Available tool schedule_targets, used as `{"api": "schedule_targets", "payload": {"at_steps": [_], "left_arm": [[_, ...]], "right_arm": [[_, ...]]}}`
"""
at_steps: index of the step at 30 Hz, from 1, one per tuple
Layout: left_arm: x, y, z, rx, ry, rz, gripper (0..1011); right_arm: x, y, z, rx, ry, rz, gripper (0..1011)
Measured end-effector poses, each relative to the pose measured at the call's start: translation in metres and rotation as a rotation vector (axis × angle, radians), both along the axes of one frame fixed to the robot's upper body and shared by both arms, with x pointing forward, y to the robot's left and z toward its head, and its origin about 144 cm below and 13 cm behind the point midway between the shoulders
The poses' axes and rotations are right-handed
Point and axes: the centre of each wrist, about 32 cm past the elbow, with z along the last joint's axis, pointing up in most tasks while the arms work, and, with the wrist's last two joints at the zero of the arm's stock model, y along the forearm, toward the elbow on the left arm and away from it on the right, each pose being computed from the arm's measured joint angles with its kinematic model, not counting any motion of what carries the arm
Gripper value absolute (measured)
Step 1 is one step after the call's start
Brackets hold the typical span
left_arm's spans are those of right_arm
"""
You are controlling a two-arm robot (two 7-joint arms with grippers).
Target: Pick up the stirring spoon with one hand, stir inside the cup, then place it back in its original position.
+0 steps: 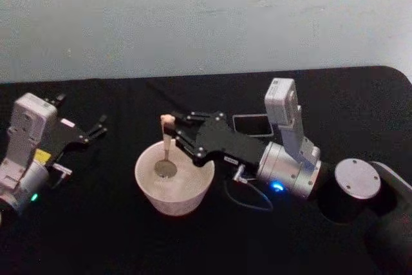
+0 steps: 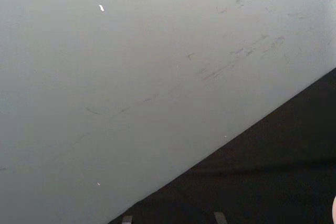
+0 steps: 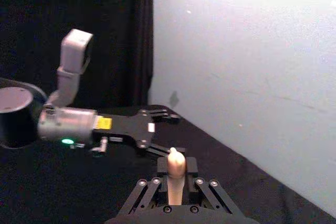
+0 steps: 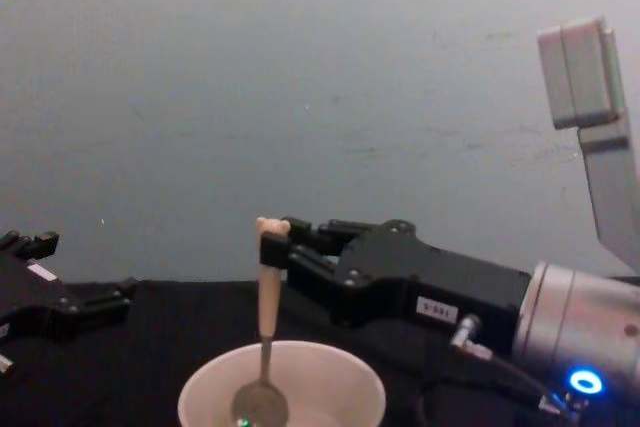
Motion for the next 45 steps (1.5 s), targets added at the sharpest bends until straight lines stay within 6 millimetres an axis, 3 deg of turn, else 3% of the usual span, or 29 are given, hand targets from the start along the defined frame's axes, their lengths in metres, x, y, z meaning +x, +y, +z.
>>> {"api": "schedule_targets", "payload": {"at_steps": [23, 35, 45], "left_arm": [[0.0, 0.0, 0.0, 0.0, 0.0, 0.0, 1001], [0.0, 0.0, 0.0, 0.0, 0.0, 0.0, 1001], [0.0, 0.0, 0.0, 0.0, 0.0, 0.0, 1001]], "right_arm": [[0.004, -0.018, 0.001, -0.006, -0.014, -0.076, 203], [-0.014, -0.031, 0.001, -0.007, 0.004, -0.058, 203], [-0.032, -0.022, -0.002, -0.009, 0.032, 0.029, 203]]}}
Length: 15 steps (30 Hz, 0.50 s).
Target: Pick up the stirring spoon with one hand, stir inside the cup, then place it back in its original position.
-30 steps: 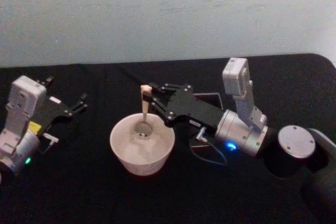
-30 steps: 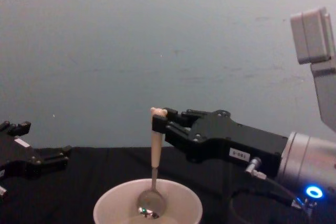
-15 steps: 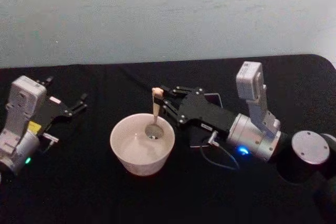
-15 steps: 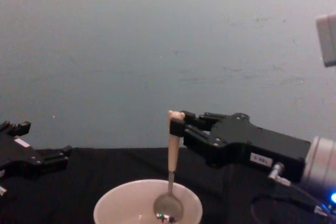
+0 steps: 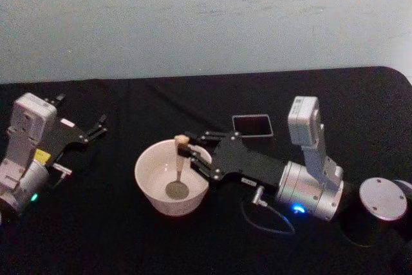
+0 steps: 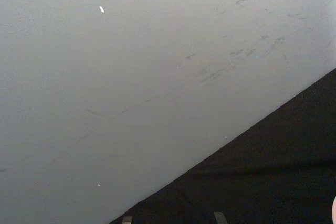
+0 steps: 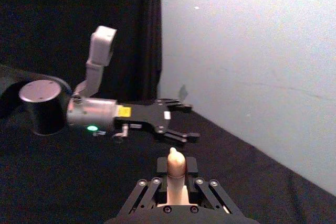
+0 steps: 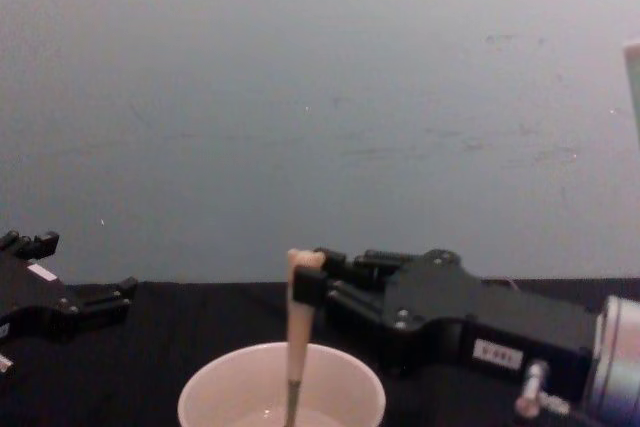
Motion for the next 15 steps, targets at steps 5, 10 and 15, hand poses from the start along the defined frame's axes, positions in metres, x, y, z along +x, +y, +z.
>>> {"api": "schedule_targets", "payload": {"at_steps": [5, 10, 15], "left_arm": [[0.0, 0.0, 0.0, 0.0, 0.0, 0.0, 1001], [0.0, 0.0, 0.0, 0.0, 0.0, 0.0, 1001], [0.0, 0.0, 0.0, 0.0, 0.0, 0.0, 1001]], "right_arm": [[0.002, 0.008, -0.001, 0.002, 0.002, 0.017, 203], [0.013, 0.014, 0.001, 0.012, -0.009, -0.004, 203], [0.023, 0.016, 0.003, 0.021, -0.023, -0.039, 203]]}}
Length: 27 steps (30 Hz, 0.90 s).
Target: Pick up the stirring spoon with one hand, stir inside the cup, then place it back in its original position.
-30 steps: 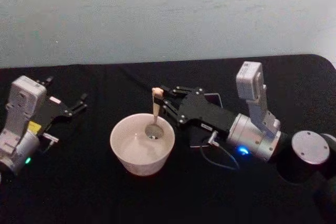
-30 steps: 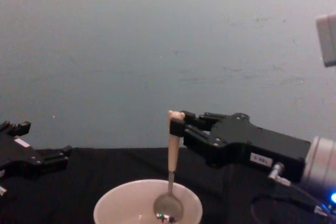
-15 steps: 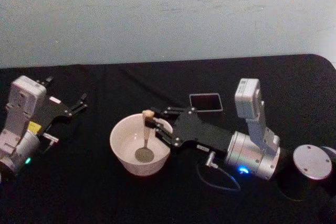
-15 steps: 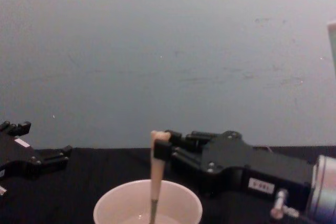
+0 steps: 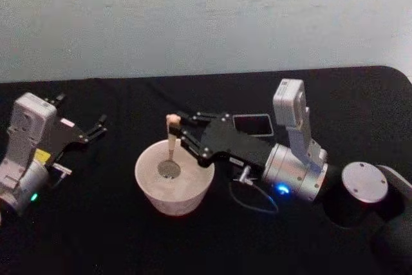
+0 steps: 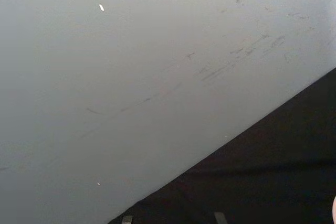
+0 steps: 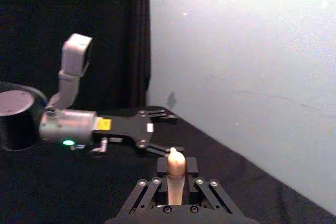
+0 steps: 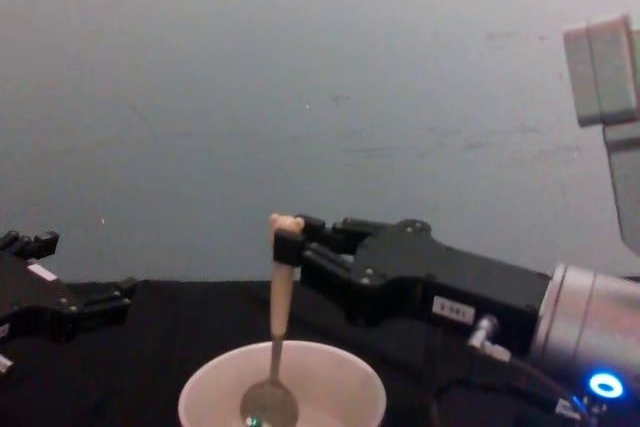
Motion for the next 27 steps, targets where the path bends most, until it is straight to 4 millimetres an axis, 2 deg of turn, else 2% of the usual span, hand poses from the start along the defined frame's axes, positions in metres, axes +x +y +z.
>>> {"api": "schedule_targets", "payload": {"at_steps": [10, 27], "left_arm": [[0.0, 0.0, 0.0, 0.0, 0.0, 0.0, 1001], [0.0, 0.0, 0.0, 0.0, 0.0, 0.0, 1001]], "right_arm": [[0.01, -0.009, 0.002, 0.005, -0.009, -0.06, 203], [0.006, -0.012, 0.011, 0.02, -0.024, -0.066, 203]]}}
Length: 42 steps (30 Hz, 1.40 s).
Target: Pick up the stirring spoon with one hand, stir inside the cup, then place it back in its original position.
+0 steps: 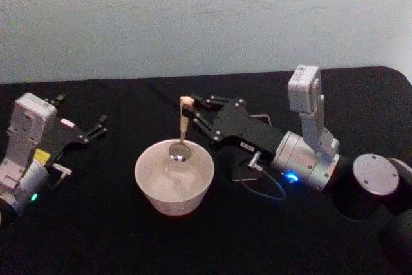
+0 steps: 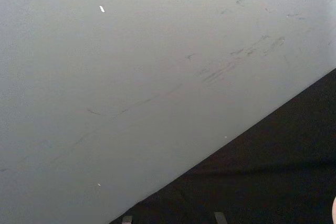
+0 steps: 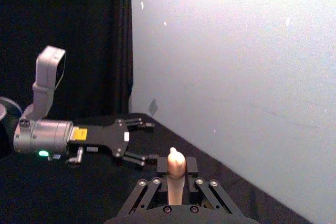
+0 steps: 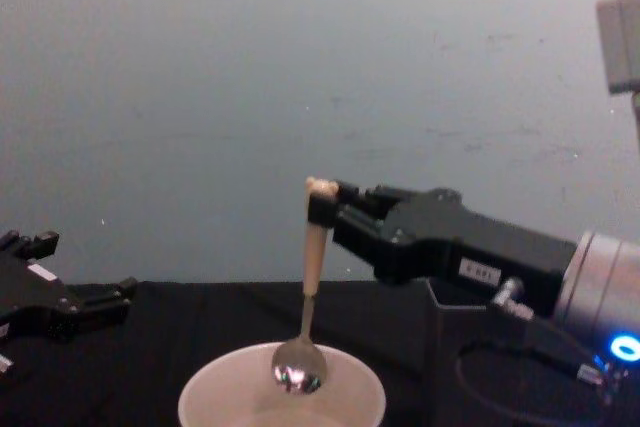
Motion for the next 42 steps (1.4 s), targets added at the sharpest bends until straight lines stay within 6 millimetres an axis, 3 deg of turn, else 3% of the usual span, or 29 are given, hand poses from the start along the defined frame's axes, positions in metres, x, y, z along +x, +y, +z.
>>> {"api": "schedule_targets", "payload": {"at_steps": [19, 30, 42], "left_arm": [[0.0, 0.0, 0.0, 0.0, 0.0, 0.0, 1001], [0.0, 0.0, 0.0, 0.0, 0.0, 0.0, 1001], [0.0, 0.0, 0.0, 0.0, 0.0, 0.0, 1001]], "right_arm": [[-0.011, -0.032, 0.062, 0.06, -0.108, -0.058, 203], [-0.02, -0.06, 0.073, 0.037, -0.145, -0.11, 203], [-0.03, -0.079, 0.069, 0.016, -0.122, -0.165, 203]]}}
